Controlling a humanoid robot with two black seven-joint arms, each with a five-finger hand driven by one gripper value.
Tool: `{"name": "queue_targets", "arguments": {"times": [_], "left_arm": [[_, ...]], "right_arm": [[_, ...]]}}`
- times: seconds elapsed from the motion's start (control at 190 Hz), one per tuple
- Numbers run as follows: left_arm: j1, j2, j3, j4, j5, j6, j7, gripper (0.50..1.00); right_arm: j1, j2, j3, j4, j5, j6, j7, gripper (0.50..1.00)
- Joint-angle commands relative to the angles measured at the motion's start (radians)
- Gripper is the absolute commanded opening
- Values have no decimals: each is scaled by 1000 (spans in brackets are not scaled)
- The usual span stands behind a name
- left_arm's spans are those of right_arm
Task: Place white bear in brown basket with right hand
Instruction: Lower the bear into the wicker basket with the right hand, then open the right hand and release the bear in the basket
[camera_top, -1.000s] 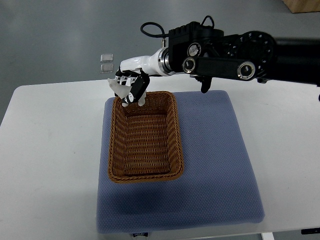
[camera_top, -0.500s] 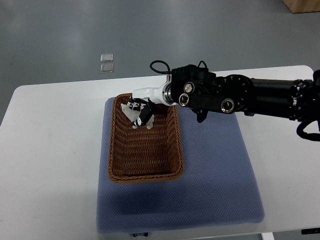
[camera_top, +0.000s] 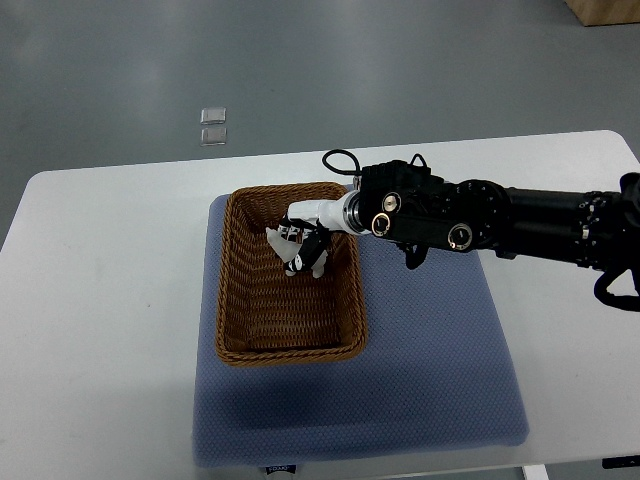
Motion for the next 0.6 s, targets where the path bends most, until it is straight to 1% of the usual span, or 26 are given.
{"name": "queue_targets", "arguments": {"times": [0.0,0.005,0.011,0.016,0.021,0.026,0.032,0.037,0.042,0.047,0.053,0.058,0.063,0.068,0.074,0.079,0.158,0.174,0.2,0.232,0.284,0.442,0.595], "left_arm": [[0,0,-1,0,0,0,0,1000],[0,0,-1,0,0,0,-1,1000],[0,0,-1,0,0,0,-1,1000],[0,0,-1,1,0,0,-1,1000],[0,0,-1,1,0,0,-1,1000],[0,0,-1,1,0,0,0,1000],[0,0,-1,1,0,0,0,1000],[0,0,-1,1,0,0,0,1000],[0,0,-1,1,0,0,0,1000],[0,0,0,1,0,0,0,1000],[0,0,0,1,0,0,0,1000],[0,0,0,1,0,0,0,1000],[0,0,0,1,0,0,0,1000],[0,0,0,1,0,0,0,1000],[0,0,0,1,0,0,0,1000],[0,0,0,1,0,0,0,1000],[0,0,0,1,0,0,0,1000],[0,0,0,1,0,0,0,1000],[0,0,0,1,0,0,-1,1000],[0,0,0,1,0,0,0,1000],[0,0,0,1,0,0,0,1000],[0,0,0,1,0,0,0,1000],[0,0,0,3,0,0,0,1000]], "right_arm": [[-3,0,0,0,0,0,1,641],[-3,0,0,0,0,0,1,656],[-3,0,0,0,0,0,1,656],[-3,0,0,0,0,0,1,672],[-3,0,0,0,0,0,1,672],[-3,0,0,0,0,0,1,686],[-3,0,0,0,0,0,1,686],[-3,0,0,0,1,0,1,699],[-3,0,0,0,1,0,1,699],[-3,0,2,0,1,0,1,715],[-3,0,2,0,1,0,1,715],[-3,0,2,0,1,0,1,735],[-3,0,2,0,1,0,1,735],[-3,0,2,0,1,0,1,754],[-3,0,2,0,1,0,1,754],[-3,0,2,0,1,0,1,770],[-3,0,22,0,1,1,1,840],[-3,0,31,0,1,1,1,864],[-3,0,37,0,3,3,1,876],[-3,0,43,0,3,3,1,889],[-3,0,52,0,3,4,1,895],[9,0,100,0,6,6,1,899],[37,0,209,-2,11,3,1,899]]}}
